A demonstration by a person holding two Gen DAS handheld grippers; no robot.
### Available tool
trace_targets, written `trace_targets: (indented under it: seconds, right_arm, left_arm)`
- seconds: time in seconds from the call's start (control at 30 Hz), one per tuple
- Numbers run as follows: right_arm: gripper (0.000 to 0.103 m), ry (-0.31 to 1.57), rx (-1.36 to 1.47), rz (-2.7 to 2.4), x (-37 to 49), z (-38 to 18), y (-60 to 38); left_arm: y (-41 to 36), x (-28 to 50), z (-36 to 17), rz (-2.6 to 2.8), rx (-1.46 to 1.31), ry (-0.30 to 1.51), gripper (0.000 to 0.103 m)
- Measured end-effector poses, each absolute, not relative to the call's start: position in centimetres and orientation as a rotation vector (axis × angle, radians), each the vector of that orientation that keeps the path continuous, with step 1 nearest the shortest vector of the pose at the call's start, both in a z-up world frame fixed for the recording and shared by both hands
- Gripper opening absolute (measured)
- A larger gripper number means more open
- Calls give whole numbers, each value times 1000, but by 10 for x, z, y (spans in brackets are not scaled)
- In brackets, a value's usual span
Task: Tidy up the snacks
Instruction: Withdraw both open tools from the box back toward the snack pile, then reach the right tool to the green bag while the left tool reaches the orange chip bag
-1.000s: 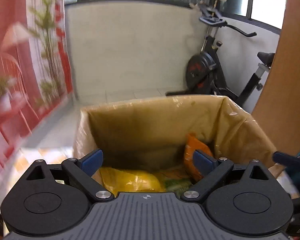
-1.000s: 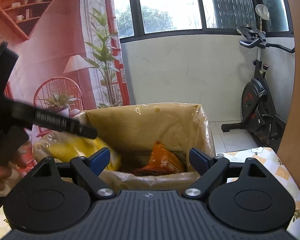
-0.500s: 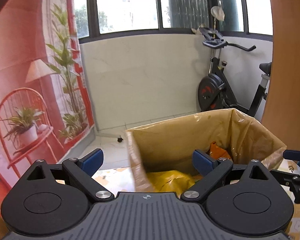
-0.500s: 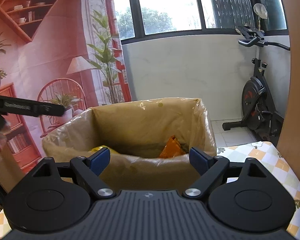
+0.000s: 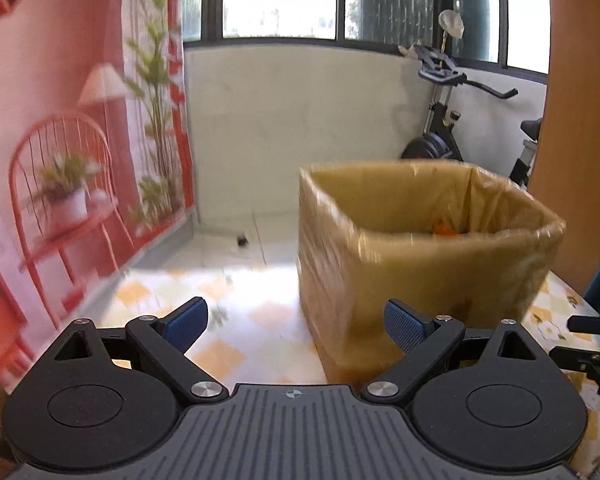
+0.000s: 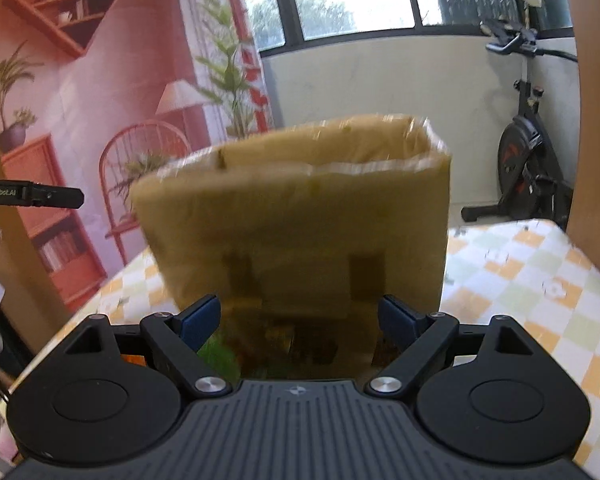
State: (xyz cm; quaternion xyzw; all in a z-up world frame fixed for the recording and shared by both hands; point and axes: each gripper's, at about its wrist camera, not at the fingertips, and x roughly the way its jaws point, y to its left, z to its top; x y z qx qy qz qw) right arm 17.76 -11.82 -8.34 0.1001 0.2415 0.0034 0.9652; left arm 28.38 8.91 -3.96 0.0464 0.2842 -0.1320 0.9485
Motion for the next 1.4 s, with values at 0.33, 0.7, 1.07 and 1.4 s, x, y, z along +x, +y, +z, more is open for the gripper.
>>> trace_targets:
  seconds: [0.33, 0.7, 1.07, 1.4]
  right_arm:
    - [87, 642, 291, 10, 176, -114, -116]
    - [87, 709, 411, 99, 212, -123, -108]
    - [88, 739, 540, 48, 255, -136, -109]
    - [77, 721, 660, 6, 247, -151, -136]
  left_arm:
    - [98, 270, -89, -303, 42, 681, 93]
    - [100, 260, -105, -295, 44, 701, 93]
    - [103, 253, -119, -282, 11, 723, 93]
    - [92, 255, -131, -308, 11, 749, 93]
